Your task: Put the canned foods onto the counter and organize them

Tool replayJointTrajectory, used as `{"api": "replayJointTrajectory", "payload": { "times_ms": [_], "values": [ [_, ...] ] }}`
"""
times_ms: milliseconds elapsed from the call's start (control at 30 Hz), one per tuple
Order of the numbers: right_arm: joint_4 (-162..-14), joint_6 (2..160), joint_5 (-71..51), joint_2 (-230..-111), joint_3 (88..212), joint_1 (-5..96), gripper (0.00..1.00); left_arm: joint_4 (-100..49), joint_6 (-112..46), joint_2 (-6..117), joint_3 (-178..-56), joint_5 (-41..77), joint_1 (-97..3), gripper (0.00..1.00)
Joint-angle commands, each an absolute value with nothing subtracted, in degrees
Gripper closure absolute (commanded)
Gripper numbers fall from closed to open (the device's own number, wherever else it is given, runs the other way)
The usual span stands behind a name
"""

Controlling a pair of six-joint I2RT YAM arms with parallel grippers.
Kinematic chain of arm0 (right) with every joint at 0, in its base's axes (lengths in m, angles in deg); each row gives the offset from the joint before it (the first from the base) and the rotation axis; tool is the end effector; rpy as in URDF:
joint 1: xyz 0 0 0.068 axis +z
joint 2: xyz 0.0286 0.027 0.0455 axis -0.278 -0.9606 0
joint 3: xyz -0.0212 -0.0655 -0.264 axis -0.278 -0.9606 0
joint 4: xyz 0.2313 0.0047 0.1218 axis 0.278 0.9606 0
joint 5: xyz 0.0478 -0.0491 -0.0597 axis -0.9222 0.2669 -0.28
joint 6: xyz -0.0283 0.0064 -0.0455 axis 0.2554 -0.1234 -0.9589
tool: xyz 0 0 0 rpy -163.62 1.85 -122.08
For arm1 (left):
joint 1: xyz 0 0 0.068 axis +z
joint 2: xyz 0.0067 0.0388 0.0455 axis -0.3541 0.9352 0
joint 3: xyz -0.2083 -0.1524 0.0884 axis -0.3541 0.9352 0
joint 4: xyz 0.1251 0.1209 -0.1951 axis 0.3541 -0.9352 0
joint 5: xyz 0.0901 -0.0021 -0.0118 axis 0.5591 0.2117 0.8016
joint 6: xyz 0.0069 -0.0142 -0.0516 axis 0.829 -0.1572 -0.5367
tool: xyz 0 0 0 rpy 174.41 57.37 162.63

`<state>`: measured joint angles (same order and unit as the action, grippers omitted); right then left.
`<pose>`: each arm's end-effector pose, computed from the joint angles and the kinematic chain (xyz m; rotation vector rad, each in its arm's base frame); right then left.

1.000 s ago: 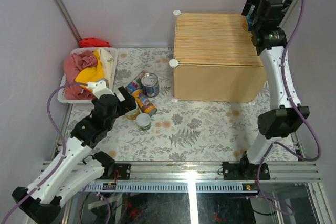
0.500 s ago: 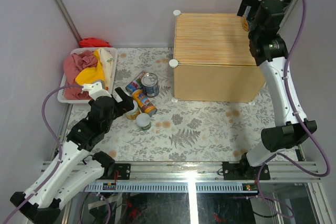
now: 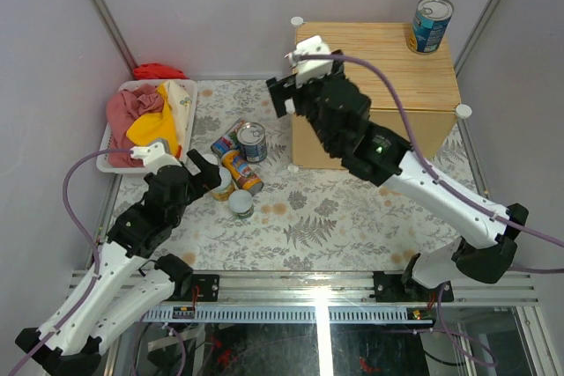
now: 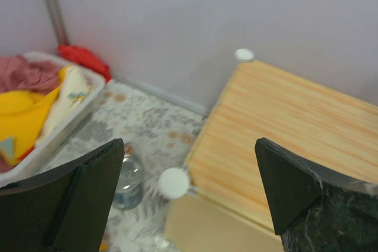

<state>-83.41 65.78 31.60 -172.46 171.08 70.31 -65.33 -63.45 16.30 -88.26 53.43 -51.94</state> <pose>0.1998 0.2424 0.5068 -0.2935 1.4256 0.2262 0.1218 -0.0546 0.3067 -0.4674 1.9913 -0.2980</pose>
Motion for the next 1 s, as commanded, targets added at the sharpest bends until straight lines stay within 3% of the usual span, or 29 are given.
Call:
{"api": "replayJointTrajectory", "payload": {
  "times_ms": [0, 400, 667, 967],
  "values": [
    [-87.2, 64.4, 37.9, -173.4, 169.4, 78.6, 0.00, -67.5, -66.3, 14.2, -89.5, 56.2, -52.4, 0.00],
    [-91.8, 77.9, 42.4, -180.9, 160.5, 91.0, 0.00, -73.9, -70.6, 10.2, -89.4, 59.3, -52.4, 0.00],
    [-95.7, 92.8, 47.7, -187.0, 154.3, 91.3, 0.01, -75.1, -71.7, 9.5, -89.7, 59.4, -52.4, 0.00],
    [-95.7, 101.2, 51.3, -195.7, 156.1, 90.0, 0.01, -75.8, -71.0, 10.3, -91.1, 59.0, -52.4, 0.00]
  ]
}}
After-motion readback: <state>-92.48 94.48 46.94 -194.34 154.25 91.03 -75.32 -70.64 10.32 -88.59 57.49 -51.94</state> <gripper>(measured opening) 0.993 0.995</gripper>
